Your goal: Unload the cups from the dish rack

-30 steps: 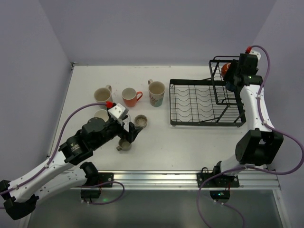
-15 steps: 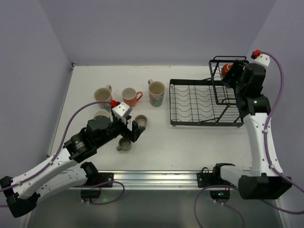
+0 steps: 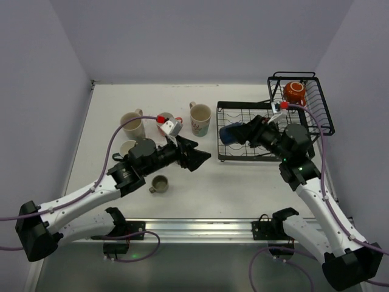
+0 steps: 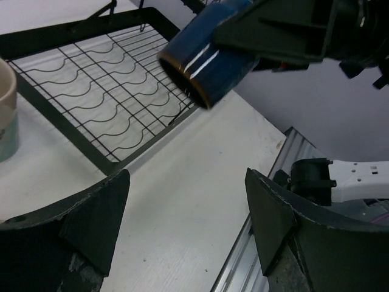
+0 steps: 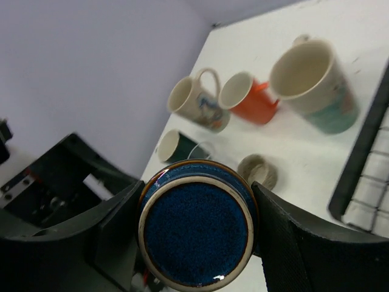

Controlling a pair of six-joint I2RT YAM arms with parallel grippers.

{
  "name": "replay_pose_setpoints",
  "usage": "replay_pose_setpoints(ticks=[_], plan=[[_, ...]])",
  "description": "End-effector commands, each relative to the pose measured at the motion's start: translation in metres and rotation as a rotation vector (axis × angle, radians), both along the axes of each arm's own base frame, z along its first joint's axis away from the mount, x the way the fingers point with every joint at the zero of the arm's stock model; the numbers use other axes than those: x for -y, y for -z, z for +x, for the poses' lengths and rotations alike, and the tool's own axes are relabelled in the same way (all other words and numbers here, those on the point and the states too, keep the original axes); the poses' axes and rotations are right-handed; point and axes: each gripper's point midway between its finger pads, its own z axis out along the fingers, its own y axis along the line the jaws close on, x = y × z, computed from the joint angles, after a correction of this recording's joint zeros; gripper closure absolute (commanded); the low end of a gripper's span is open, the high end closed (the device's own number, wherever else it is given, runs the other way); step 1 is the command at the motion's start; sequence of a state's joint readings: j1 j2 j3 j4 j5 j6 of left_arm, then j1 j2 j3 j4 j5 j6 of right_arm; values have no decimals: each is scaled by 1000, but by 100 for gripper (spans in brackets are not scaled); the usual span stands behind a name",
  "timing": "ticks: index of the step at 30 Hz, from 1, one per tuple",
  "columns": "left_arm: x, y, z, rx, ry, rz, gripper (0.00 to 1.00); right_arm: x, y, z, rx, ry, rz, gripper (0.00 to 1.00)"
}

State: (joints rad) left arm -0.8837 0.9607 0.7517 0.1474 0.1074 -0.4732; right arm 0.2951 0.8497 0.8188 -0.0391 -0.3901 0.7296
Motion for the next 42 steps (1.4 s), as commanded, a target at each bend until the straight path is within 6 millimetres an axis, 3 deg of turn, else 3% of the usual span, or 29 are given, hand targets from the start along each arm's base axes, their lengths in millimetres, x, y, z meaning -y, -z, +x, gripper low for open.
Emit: replay_pose_setpoints(ticks=[1, 9, 15, 22, 25, 26, 27, 28, 29, 30, 31, 32, 33, 34, 36, 37, 40, 42], plan=[[25, -42, 0, 44, 82, -199, 20, -35, -39, -37, 115, -231, 196, 68], [49, -35, 7, -11, 109, -265, 26, -41, -22, -59, 104, -308, 250, 68], [65, -39, -6, -16, 184, -293, 38, -40, -16, -57, 95, -293, 269, 68], [68, -47, -19, 6, 235, -322, 51, -50, -17, -59, 70, -338, 323, 67], [65, -50, -19, 25, 226, -329, 69, -58, -14, -60, 44, -360, 327, 66], [63, -51, -17, 31, 211, -331, 91, -60, -14, -61, 39, -365, 327, 65], [59, -54, -18, 47, 203, -333, 100, -64, -13, -62, 29, -376, 326, 64], [58, -51, -17, 45, 193, -318, 100, -66, -11, -62, 24, -381, 323, 60], [55, -49, -12, 44, 159, -304, 100, -68, -9, -60, 18, -382, 314, 42], [50, -52, -10, 65, 135, -291, 100, -69, -7, -58, 14, -376, 308, 31], [47, -42, -7, 40, 109, -236, 100, -68, -3, -56, -3, -360, 298, 22], [42, -36, 0, 31, 59, -204, 100, -66, -5, -54, 12, -346, 279, 5], [35, -36, 2, 48, 29, -171, 100, -65, -6, -52, 19, -329, 263, 1], [28, -19, 4, 8, -1, -84, 100, -62, 3, -46, -18, -284, 232, 1], [8, -8, 15, 4, -107, 2, 100, -57, -5, -42, 29, -252, 185, 1], [-1, 13, 14, -37, -130, 88, 100, -54, 0, -39, 11, -221, 162, 1], [-28, 39, 18, -85, -227, 244, 100, -44, 1, -31, 26, -157, 101, 1], [-35, 46, 24, -102, -264, 317, 100, -39, 2, -28, 49, -128, 55, 1]])
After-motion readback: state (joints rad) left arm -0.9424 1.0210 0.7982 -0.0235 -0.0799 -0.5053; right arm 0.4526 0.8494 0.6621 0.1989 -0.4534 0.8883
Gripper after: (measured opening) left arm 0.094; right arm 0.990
